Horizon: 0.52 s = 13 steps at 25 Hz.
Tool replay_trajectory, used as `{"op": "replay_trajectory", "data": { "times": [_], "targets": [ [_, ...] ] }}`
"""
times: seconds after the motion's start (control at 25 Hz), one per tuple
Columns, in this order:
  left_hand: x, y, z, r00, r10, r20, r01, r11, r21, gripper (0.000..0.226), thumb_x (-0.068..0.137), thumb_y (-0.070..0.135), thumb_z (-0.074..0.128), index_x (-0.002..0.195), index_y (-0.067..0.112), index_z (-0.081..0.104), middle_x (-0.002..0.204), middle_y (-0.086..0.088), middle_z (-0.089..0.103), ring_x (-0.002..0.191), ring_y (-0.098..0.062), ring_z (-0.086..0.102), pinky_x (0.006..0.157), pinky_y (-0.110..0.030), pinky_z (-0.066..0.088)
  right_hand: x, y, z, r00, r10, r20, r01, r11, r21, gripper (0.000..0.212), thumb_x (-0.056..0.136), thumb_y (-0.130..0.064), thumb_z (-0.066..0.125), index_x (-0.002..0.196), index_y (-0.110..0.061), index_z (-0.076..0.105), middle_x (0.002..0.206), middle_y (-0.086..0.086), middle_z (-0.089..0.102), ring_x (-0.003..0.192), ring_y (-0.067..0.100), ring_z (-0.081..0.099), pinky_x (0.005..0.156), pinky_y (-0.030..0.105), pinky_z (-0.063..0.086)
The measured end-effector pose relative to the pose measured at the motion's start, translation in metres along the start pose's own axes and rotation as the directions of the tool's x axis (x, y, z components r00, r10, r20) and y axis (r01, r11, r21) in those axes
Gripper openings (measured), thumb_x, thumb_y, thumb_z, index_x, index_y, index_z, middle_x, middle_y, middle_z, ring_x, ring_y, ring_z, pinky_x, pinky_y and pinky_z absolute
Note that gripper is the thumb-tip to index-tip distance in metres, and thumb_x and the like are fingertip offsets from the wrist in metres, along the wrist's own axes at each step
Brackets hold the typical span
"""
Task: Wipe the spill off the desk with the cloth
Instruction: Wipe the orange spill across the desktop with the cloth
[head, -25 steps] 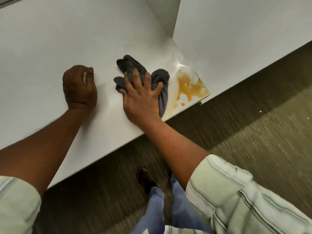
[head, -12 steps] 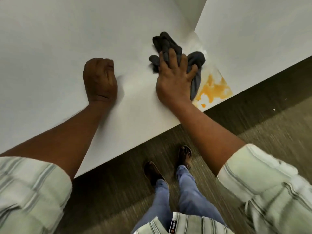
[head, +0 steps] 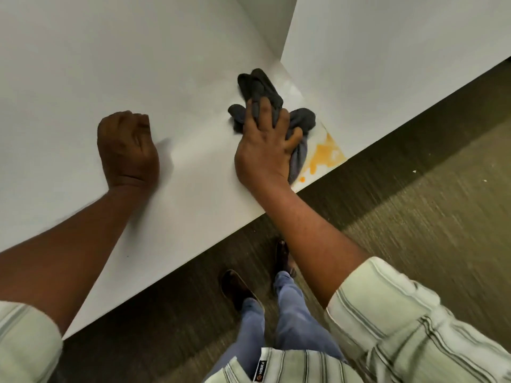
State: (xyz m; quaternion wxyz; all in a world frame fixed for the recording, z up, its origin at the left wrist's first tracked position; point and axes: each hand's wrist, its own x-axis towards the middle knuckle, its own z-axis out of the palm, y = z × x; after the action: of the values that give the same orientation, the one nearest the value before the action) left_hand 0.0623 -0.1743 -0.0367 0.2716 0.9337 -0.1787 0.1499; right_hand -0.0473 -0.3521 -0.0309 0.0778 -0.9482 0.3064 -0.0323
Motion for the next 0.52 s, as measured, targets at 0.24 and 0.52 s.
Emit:
{"op": "replay_trajectory", "data": {
  "times": [0.24, 0.52],
  "targets": [
    [0.003, -0.017, 0.009, 0.999, -0.033, 0.027, 0.034, 0.999, -0.03, 0.033, 0.097, 0.026, 0.036, 0.081, 0.004, 0.055, 0.085, -0.024, 0.061, 0.086, -0.036, 0.056, 0.084, -0.046, 0.045, 0.043, 0.032, -0.005, 0.987, 0.154, -0.037, -0.155, 0.988, -0.02, 0.069, 0.084, -0.012, 0.043, 0.149, -0.024, 0.025, 0.158, 0.005, 0.022, 0.135, 0.035, 0.027, 0.104, 0.062, 0.022],
    [0.002, -0.009, 0.004, 1.0, -0.003, 0.025, 0.002, 1.0, 0.031, 0.032, 0.094, 0.02, 0.035, 0.082, 0.0, 0.057, 0.086, -0.026, 0.061, 0.086, -0.038, 0.054, 0.084, -0.042, 0.039, -0.027, 0.023, -0.001, 0.979, 0.189, -0.077, -0.199, 0.968, -0.151, 0.07, 0.076, -0.015, 0.025, 0.146, -0.019, 0.031, 0.15, 0.007, 0.034, 0.122, 0.038, 0.039, 0.095, 0.053, 0.034]
  ]
}}
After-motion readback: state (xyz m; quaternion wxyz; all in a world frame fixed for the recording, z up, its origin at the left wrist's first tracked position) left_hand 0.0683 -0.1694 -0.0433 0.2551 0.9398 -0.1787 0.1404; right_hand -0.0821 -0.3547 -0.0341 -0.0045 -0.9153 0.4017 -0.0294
